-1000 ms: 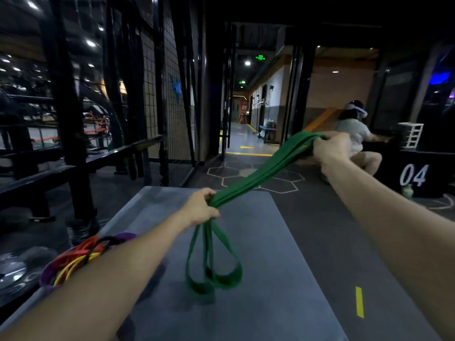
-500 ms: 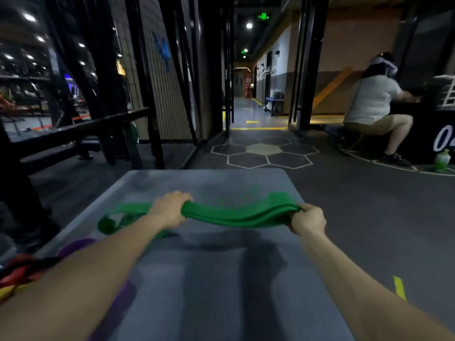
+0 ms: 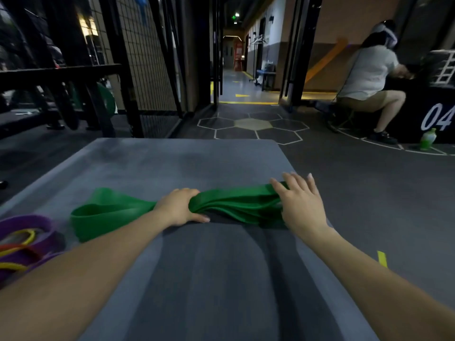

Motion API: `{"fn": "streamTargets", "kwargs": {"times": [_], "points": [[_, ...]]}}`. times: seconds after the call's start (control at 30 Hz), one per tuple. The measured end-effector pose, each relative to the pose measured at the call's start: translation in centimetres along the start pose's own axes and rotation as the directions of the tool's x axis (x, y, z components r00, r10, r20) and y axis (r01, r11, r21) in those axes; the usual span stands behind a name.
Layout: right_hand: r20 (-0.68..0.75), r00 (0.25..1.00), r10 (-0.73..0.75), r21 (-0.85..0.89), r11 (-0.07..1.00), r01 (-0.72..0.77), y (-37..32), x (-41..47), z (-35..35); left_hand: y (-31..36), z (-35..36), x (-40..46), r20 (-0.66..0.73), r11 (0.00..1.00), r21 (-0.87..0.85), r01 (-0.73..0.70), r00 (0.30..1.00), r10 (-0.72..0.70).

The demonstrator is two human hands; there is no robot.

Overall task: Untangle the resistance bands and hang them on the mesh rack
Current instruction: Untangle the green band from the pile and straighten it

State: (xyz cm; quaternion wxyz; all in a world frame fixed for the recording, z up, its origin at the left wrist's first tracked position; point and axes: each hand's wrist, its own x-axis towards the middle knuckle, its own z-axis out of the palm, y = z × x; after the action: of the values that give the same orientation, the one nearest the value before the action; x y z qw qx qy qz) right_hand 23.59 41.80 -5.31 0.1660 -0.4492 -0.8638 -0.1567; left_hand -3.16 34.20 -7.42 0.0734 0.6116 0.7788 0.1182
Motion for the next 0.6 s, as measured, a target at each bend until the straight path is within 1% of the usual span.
{"fn": "streamTargets", "kwargs": {"times": [0.07,0.13,0.27,0.37,0.43,0.5,0.57,0.6], "points": [[0.066,0.995,-0.069,-0.055,0.996,0.073,-0.4,0.0,-0.2,-0.2,-0.3,0.1,0.033,1.000,0.009,-0.011,0.999,0.011],[0.130,0.988,-0.081,-0.069,0.994,0.090,-0.5,0.0,0.0,-0.1,-0.8,0.0,0.071,1.000,0.022,-0.018,0.997,0.017],[0.105,0.992,-0.066,-0.087,0.993,0.075,0.0,-0.6,1.0,-0.2,-1.5,-0.3,0.092,0.997,0.051,-0.056,0.994,0.051],[0.064,0.997,-0.049,-0.148,0.987,0.058,0.5,-1.2,2.1,-2.1,-2.6,-1.2,0.155,0.997,0.048,-0.063,0.986,0.054],[0.072,0.996,-0.046,-0.154,0.986,0.057,0.4,-1.5,1.8,-3.8,-3.6,-2.1,0.185,0.995,0.082,-0.059,0.982,0.043],[0.143,0.988,-0.059,-0.139,0.987,0.080,0.1,-1.4,1.5,-4.7,-4.2,-3.0,0.191,0.984,0.165,-0.070,0.981,0.037],[0.284,0.956,-0.067,-0.127,0.986,0.107,0.0,-1.1,1.1,-5.1,-4.2,-3.3,0.186,0.966,0.235,-0.110,0.980,0.067],[0.341,0.939,-0.055,-0.133,0.986,0.106,-0.2,-0.9,0.9,-5.2,-4.0,-3.3,0.187,0.962,0.244,-0.125,0.979,0.080]]}}
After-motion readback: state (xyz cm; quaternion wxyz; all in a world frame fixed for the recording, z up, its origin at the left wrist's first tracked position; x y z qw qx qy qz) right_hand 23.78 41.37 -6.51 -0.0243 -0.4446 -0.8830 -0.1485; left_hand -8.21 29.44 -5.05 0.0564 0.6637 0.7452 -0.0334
